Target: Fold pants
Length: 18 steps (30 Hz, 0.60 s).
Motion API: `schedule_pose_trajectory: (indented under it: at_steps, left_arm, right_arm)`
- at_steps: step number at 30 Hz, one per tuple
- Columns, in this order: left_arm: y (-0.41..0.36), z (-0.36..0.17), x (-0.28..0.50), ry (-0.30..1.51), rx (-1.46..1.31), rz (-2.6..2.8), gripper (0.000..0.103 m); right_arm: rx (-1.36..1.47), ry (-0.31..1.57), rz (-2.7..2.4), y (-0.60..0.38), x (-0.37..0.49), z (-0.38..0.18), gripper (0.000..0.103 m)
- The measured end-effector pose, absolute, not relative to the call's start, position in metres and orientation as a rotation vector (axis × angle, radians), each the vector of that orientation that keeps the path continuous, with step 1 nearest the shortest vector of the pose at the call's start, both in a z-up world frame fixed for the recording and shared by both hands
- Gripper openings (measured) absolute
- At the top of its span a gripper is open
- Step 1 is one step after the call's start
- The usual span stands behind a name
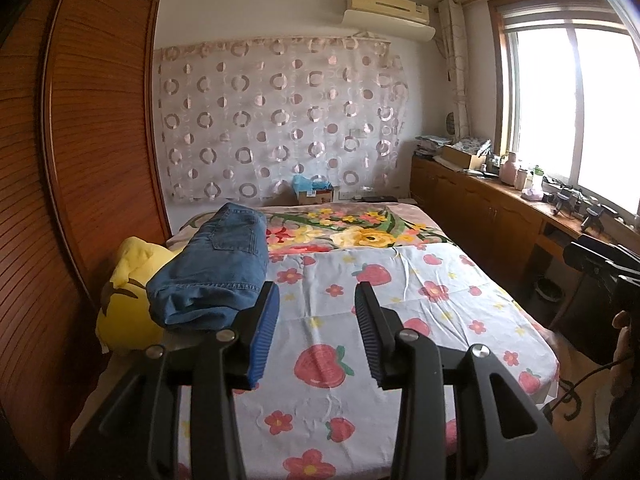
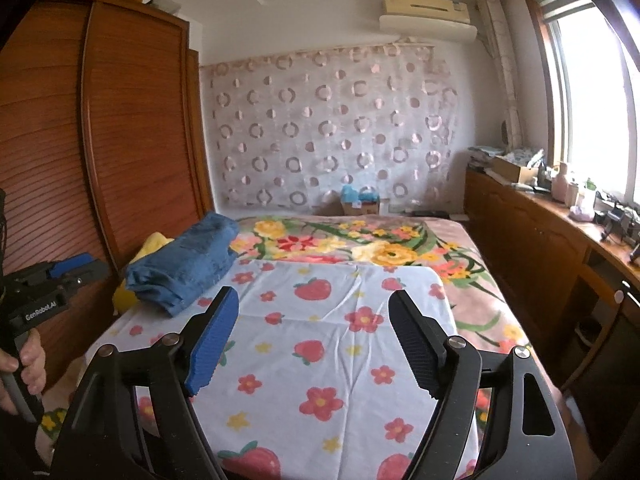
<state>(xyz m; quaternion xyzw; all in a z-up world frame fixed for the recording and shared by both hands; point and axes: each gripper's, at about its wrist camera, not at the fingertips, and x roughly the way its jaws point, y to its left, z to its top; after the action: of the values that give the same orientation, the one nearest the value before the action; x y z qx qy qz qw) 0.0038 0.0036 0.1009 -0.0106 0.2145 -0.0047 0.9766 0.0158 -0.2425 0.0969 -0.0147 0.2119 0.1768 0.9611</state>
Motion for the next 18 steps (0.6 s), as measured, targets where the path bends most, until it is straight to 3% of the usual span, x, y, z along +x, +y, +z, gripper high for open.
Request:
schedule_pose_trajectory:
  at_steps: [18]
  left_arm:
    - [0.0052, 0.1018, 0.0026, 0.431, -0.023, -0.010, 0.039]
  right_arm:
    - [-0.035, 0.430, 0.361, -0.2411, 0.0150, 0.0963, 0.079]
